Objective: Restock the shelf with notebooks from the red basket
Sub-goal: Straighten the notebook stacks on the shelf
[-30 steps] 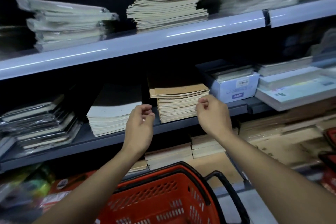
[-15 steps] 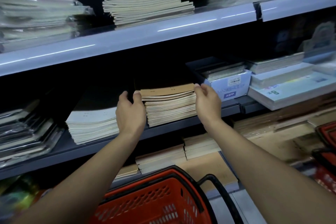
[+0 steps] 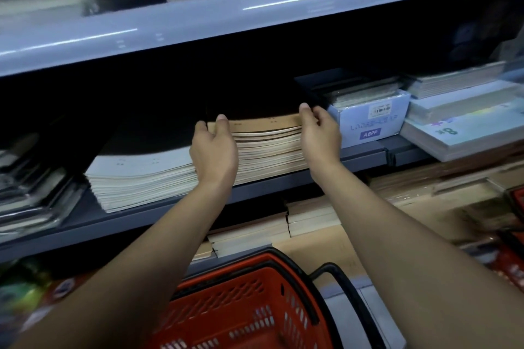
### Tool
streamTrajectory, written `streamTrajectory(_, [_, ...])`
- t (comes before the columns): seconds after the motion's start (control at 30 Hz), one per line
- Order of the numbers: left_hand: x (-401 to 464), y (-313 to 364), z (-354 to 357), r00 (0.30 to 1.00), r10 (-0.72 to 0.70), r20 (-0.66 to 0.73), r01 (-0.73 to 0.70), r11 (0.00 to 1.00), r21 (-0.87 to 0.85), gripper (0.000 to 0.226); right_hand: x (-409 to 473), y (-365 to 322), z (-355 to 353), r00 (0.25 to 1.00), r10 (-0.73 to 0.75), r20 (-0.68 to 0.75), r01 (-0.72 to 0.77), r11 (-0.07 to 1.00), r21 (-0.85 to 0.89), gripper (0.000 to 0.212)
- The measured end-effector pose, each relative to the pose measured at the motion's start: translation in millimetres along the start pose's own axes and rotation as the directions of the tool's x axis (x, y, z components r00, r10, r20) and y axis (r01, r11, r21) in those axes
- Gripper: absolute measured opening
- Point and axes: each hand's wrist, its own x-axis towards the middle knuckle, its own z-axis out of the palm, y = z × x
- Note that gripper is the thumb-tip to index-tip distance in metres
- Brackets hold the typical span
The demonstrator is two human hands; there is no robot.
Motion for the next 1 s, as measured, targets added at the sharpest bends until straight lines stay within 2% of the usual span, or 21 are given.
streamTrajectory(0.23, [10.2, -14.6, 11.7, 0.998, 0.025, -0.061, -0.021, 0.997, 0.074, 0.038, 6.6, 4.6, 4.5, 0.998, -0.045, -0.050, 0.041, 0.997, -0.069, 0.044])
streamTrajectory(0.37, [-0.4, -13.7, 20.2, 0.998, 0.043, -0.054, -0.037, 0.992, 0.121, 0.046, 7.0, 3.7, 2.5, 0.998, -0.041, -0.043, 0.038, 0.996, -0.080, 0.042])
streamTrajectory(0.53, [-5.4, -17.3, 27.2, 0.994, 0.088, -0.059, -0.084, 0.994, 0.064, 0.053, 4.8, 3.6, 2.1, 0.999, -0.037, -0.015, 0.036, 0.996, -0.079, 0.055])
streamTrajectory(0.7, [-7.5, -18.7, 30.4, 0.988, 0.103, -0.119, -0.099, 0.994, 0.036, 0.053, 6.9, 4.7, 1.0, 0.999, -0.048, -0.008, 0.047, 0.996, -0.077, 0.046])
streamTrajectory(0.83, [-6.1, -21.7, 32.3, 0.991, 0.054, -0.124, -0.053, 0.999, 0.013, 0.047, 9.8, 9.1, 1.6, 0.998, -0.066, 0.002, 0.065, 0.993, -0.102, 0.030])
streamTrajectory(1.0, [-7.5, -18.6, 26.7, 0.995, -0.099, -0.011, 0.097, 0.989, -0.114, 0.055, 10.7, 8.7, -4.0, 0.999, -0.026, 0.043, 0.028, 0.998, -0.053, 0.045])
